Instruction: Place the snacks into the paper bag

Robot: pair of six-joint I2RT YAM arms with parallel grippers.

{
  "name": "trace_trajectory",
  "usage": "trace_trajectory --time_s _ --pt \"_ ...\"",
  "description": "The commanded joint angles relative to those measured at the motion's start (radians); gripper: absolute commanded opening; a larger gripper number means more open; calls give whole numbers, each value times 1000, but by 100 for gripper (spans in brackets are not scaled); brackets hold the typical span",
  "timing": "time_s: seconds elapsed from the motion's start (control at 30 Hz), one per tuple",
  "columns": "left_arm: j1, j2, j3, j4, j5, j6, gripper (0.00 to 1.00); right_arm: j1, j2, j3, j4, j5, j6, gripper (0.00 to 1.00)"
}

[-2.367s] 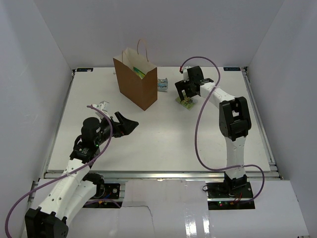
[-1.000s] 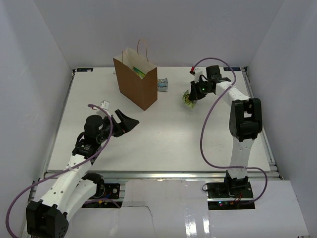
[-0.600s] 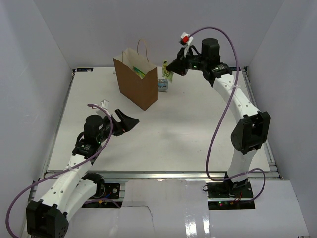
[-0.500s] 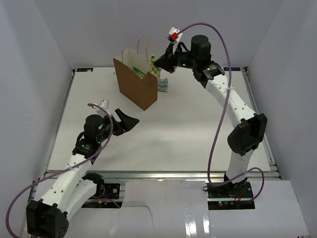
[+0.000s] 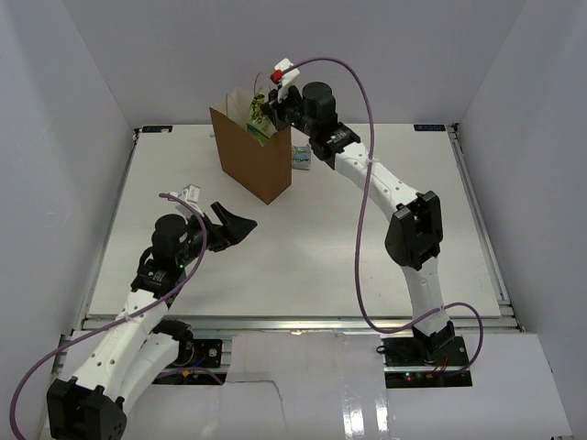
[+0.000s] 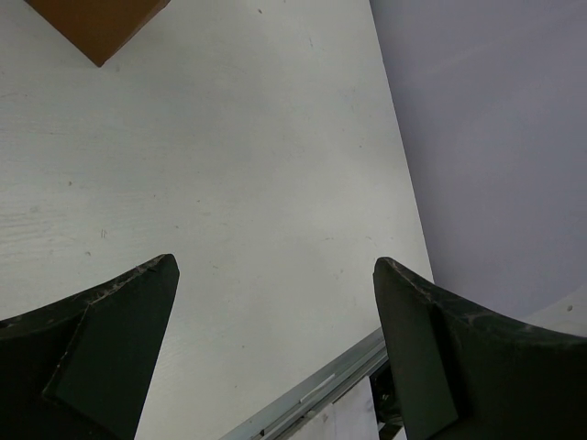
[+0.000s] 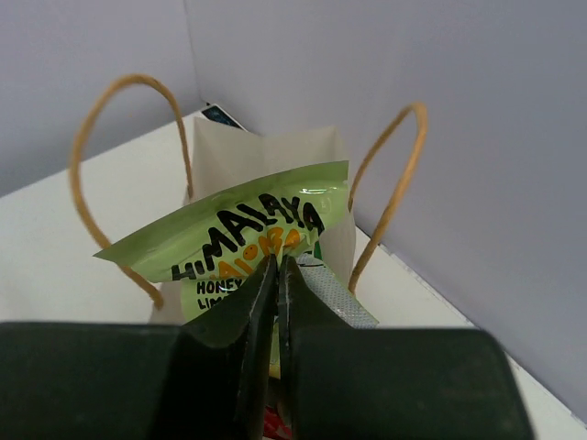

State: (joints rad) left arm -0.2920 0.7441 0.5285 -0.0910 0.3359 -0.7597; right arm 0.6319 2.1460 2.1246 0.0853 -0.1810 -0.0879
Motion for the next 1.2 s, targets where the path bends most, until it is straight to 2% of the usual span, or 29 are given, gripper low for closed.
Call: trace_trajectory --time_s 0.0,0.03,0.07,0.17,0.23,0.27,0.37,0.7,0.83,0.9,1.0,1.07,1.17 --pt "-2 -15 -5 -7 -12 16 98 14 -35 -3 133 78 -49 8" --pt "-1 -11 -4 -7 -12 16 98 14 -37 -12 126 74 -49 9" --pt "-2 -8 -2 -6 -11 17 98 15 -47 -21 126 71 -49 18" --pt "-1 6 1 0 -6 22 98 15 -95 -89 134 42 -43 31" --pt "-1 17 2 8 -3 23 98 14 -126 -144 143 17 -36 37" --pt "-1 18 1 10 0 25 98 14 -153 -158 149 8 -35 43" --pt "-3 31 -1 22 6 25 98 12 -190 -183 136 -2 -13 50" --pt "-1 18 -5 11 -1 25 98 -122 -290 -228 41 -38 165 50" --pt "-1 24 2 2 3 25 98 -173 -255 -296 1 47 226 49" --pt "-2 28 7 -12 6 28 98 -182 -218 -281 -30 158 264 50" --pt "-3 28 13 -35 9 22 98 -182 -141 -241 -75 239 309 61" --pt "-2 23 18 -56 8 17 98 -182 -83 -218 -78 233 326 71" --pt "-2 12 24 -85 -3 8 98 -182 14 -152 -81 235 367 73"
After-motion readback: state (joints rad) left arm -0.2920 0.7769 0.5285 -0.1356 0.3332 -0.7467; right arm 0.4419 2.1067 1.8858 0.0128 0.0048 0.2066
